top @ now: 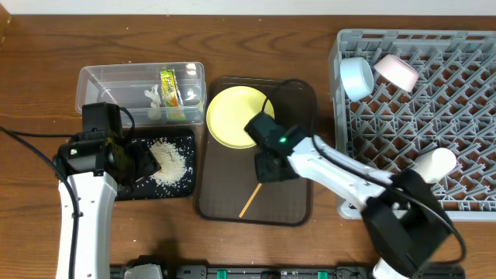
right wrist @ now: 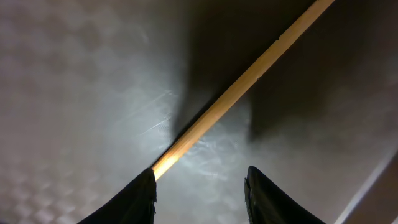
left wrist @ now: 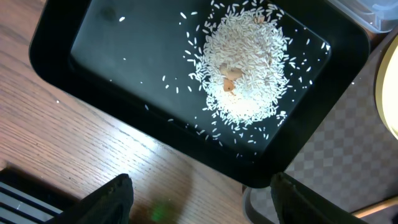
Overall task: Sort waste into correct bins and load items into the dishwasher rack
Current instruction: 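Return the right gripper to the tray and grasp the second chopstick, then carry the second chopstick into the rack and release it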
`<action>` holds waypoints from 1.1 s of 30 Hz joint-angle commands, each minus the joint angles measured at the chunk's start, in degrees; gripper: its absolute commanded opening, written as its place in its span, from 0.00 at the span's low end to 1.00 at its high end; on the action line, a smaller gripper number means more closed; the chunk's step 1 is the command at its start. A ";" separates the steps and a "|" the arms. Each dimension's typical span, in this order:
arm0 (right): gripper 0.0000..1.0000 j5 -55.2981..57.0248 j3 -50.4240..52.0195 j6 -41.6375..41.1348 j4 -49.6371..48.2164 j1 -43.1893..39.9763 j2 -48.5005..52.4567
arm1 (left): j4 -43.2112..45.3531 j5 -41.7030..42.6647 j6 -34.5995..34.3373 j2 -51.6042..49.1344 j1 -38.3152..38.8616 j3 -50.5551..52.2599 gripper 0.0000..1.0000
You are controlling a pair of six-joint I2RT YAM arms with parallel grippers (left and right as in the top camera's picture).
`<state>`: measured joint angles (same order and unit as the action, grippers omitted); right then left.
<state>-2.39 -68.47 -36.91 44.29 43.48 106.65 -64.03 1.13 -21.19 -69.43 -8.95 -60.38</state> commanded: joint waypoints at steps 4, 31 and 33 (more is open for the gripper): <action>0.43 1.97 -0.39 -4.24 -1.27 1.57 3.76 | 0.00 -0.31 -0.52 0.52 -0.24 0.22 0.74; 0.01 1.46 -2.91 13.40 5.40 -13.46 -9.11 | 0.00 -0.28 -0.52 0.52 -0.24 0.22 0.74; 0.01 1.46 -3.10 16.59 6.54 -16.11 -13.40 | 0.00 -0.31 -0.52 0.52 -0.24 0.22 0.74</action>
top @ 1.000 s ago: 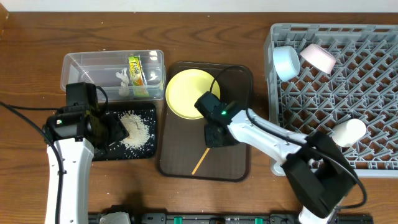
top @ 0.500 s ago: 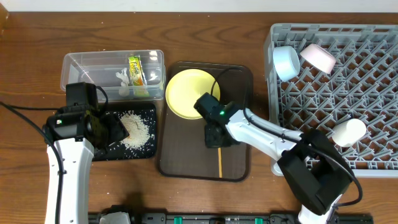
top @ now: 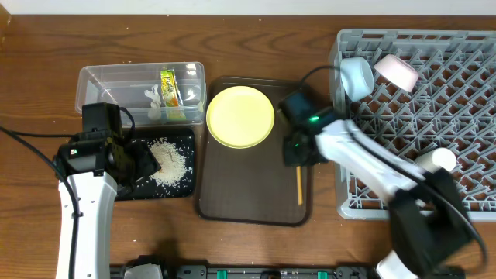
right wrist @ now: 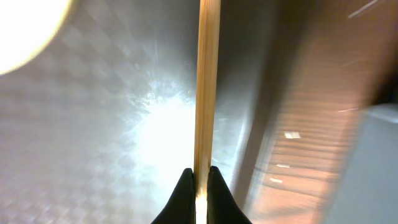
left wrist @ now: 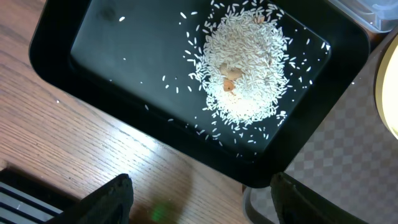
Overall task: Sort waste into correct bins and load items into the dishwasher rack
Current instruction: 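Carry the second chopstick into the rack and release it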
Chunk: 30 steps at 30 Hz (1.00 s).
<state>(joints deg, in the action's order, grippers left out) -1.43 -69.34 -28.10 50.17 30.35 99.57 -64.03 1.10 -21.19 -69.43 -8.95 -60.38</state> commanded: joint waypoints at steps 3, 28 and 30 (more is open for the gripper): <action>0.01 0.50 -2.23 11.47 2.45 -6.91 -11.10 | 0.00 -0.26 -0.52 0.52 -0.24 0.22 0.74; 0.10 0.55 -2.10 25.59 9.20 -21.92 -6.05 | 0.00 -0.28 -0.52 0.52 -0.24 0.22 0.74; 0.12 0.57 -2.10 25.59 9.20 -21.92 -5.66 | 0.00 -0.26 -0.52 0.52 -0.24 0.22 0.74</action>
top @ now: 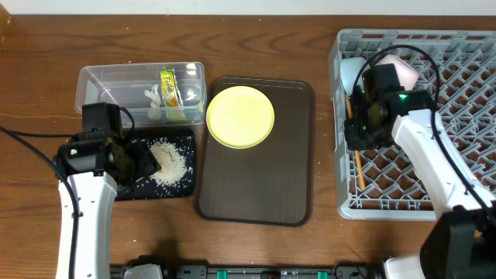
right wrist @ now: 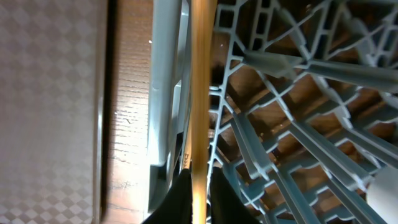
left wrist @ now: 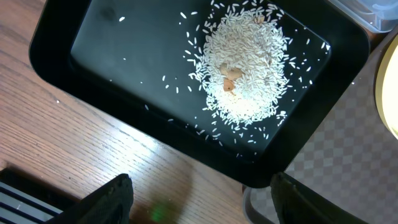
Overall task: Sort waste into correct bins and load items into the dishwasher rack
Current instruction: 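Carry the second chopstick into the rack and release it, then move the right gripper to the yellow plate and grasp its rim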
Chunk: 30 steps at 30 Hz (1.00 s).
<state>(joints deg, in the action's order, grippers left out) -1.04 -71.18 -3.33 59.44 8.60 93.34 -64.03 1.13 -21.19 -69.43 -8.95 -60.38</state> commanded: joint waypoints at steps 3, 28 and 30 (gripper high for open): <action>0.17 0.15 -0.28 0.85 -0.31 -0.17 0.39 | 0.00 -0.28 -0.52 0.52 -0.24 0.22 0.74; 0.40 -9.92 -4.66 -2.32 -25.40 12.07 0.70 | 0.00 -0.28 -0.52 0.52 -0.24 0.22 0.74; 0.41 -9.03 -4.66 -4.72 -26.93 13.90 3.21 | 0.00 -0.28 -0.52 0.52 -0.24 0.22 0.74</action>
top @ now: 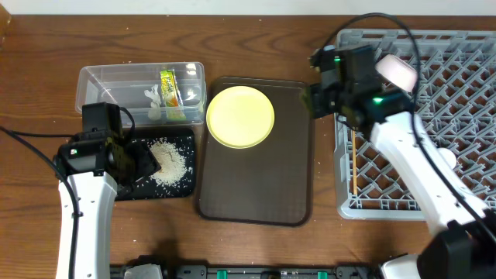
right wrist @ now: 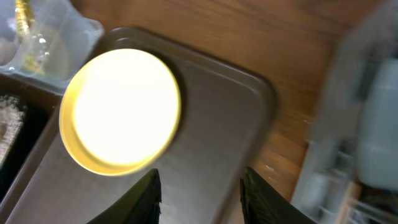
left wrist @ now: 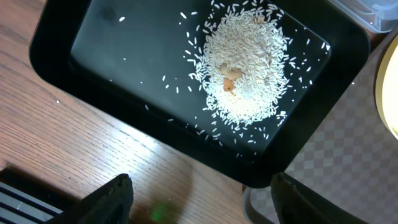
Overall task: Sort waste into correct bins and load items into the dishwasher rack
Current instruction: 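Move the right gripper to the yellow plate and grasp its rim, then lift the yellow plate with the right gripper into the rack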
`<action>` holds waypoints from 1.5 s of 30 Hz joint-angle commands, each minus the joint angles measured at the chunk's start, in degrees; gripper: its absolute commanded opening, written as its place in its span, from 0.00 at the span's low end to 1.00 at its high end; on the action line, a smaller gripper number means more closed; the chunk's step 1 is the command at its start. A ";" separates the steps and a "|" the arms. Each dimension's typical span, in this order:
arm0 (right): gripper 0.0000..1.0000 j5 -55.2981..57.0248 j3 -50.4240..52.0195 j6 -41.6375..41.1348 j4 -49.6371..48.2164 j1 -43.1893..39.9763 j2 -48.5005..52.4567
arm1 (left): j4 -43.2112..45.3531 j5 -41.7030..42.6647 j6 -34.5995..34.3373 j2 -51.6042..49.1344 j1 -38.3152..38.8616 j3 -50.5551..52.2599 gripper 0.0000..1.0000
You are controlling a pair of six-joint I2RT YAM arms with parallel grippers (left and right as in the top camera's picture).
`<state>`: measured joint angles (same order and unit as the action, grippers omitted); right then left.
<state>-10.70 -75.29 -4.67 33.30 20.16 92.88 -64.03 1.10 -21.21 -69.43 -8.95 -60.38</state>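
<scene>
A yellow plate (top: 240, 116) lies at the far end of the brown tray (top: 256, 194); the right wrist view shows that plate (right wrist: 121, 109) too. My right gripper (top: 316, 99) hangs open and empty over the tray's right edge, beside the grey dishwasher rack (top: 465, 124). In the right wrist view the right gripper (right wrist: 202, 199) has its jaws wide apart. A wooden chopstick (top: 354, 163) lies in the rack's left column. My left gripper (left wrist: 199, 202) is open over the near edge of the black tray of rice (left wrist: 245, 68).
A clear bin (top: 108, 85) with a yellow wrapper (top: 169, 87) stands at the back left. In the rack are a pink bowl (top: 397, 70) and a white cup (top: 442, 159). The black rice tray (top: 159, 167) touches the brown tray's left side.
My right gripper has let go of the chopstick, which now lies in the rack's left column. The gripper is open and has moved left to the tray's right edge. The left arm has not moved.
My right gripper stood open around the chopstick on the brown tray. It was then shut on the stick near the tray's right side, then held it over the rack's left column. Now the chopstick rests in the rack and the gripper is open.
</scene>
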 commanded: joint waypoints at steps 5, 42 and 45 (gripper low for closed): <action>0.42 0.98 -0.55 -7.61 -4.74 5.75 10.54 | 0.00 -0.26 -0.50 0.52 -0.24 0.22 0.74; 0.01 16.11 -0.57 -8.55 4.02 2.82 2.03 | 0.00 -0.26 -0.50 0.52 -0.24 0.22 0.74; 0.01 18.25 -0.57 -5.31 6.71 0.20 -4.13 | 0.00 -0.26 -0.50 0.52 -0.24 0.22 0.74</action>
<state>3.40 -75.29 -14.85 38.81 22.55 94.04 -64.03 1.13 -21.19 -69.43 -8.95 -60.38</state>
